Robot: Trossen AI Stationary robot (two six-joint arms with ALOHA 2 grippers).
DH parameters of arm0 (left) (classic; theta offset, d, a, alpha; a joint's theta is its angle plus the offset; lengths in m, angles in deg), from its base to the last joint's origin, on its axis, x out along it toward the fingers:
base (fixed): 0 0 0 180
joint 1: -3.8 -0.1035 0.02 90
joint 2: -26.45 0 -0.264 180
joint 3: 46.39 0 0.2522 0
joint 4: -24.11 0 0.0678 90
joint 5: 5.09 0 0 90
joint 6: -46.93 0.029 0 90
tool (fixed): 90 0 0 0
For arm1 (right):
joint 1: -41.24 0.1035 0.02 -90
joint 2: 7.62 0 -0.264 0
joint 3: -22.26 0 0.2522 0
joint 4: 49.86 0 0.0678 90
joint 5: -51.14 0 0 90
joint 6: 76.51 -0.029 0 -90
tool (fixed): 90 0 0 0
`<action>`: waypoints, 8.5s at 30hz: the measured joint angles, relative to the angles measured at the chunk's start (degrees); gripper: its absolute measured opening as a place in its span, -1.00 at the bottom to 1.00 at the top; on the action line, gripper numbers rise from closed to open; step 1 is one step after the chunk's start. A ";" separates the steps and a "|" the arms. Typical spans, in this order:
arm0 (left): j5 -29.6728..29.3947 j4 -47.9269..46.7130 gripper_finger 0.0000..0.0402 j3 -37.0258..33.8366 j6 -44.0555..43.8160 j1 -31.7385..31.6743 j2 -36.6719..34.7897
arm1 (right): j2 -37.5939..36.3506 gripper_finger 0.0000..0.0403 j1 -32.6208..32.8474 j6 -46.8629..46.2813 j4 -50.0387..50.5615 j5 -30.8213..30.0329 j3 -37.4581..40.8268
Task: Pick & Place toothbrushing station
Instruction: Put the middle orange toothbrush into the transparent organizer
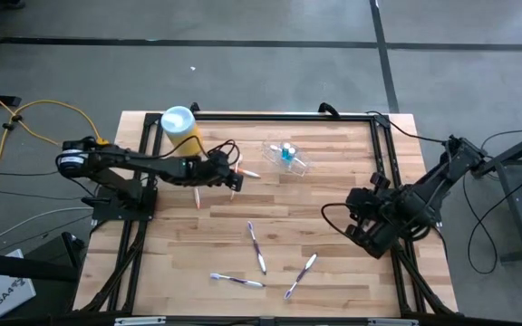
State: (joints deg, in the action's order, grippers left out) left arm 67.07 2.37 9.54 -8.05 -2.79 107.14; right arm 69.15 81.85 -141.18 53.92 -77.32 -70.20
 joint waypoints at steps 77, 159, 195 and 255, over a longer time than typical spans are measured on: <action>-3.30 -41.38 -0.54 34.99 -9.33 -0.96 29.71 | 0.03 -0.60 2.68 -1.18 0.00 1.11 0.04; -40.48 -17.63 -0.98 33.21 18.18 9.33 19.49 | 0.04 -0.60 4.40 -3.06 -0.48 1.31 0.04; 28.99 66.71 -0.98 1.25 48.69 -21.38 15.50 | 0.07 -0.60 0.56 -5.73 -3.87 -1.93 0.04; 41.74 78.45 -0.98 8.00 47.44 -26.79 30.27 | 0.57 -0.60 -9.61 24.01 -28.81 -6.40 0.03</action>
State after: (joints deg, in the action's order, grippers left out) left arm 108.81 80.82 17.54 39.40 -29.58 137.41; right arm 69.72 72.24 -117.17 25.12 -83.72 -70.16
